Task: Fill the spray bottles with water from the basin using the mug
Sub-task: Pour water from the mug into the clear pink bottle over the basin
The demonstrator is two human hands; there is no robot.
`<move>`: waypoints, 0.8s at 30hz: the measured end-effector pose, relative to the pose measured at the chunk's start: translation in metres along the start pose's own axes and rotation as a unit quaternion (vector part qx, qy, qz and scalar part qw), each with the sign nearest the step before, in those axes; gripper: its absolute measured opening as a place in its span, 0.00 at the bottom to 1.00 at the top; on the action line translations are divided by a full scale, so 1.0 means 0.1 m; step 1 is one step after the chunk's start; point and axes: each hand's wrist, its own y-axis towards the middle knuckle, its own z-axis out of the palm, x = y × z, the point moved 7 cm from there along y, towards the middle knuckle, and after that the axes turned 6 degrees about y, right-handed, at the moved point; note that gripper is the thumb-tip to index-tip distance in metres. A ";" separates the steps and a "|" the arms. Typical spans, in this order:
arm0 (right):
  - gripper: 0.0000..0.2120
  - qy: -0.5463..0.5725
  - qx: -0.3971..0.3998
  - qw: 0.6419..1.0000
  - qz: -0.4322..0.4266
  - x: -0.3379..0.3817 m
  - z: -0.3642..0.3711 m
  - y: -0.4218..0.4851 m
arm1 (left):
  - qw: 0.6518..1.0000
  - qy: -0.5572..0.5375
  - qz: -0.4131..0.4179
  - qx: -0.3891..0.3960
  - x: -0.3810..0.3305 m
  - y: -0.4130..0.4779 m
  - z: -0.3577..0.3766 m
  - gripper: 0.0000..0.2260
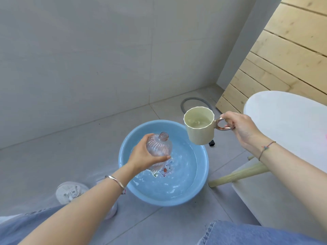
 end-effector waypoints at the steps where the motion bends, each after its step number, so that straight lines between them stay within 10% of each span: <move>1: 0.25 -0.001 -0.004 1.000 -0.002 0.02 -0.02 -0.01 | 1.000 0.001 0.001 0.003 -0.02 -0.01 0.02 0.45; 24: 0.11 -0.212 0.034 0.974 -0.067 0.12 0.19 -0.21 | 0.999 0.031 0.007 0.011 -0.18 -0.07 0.26 0.39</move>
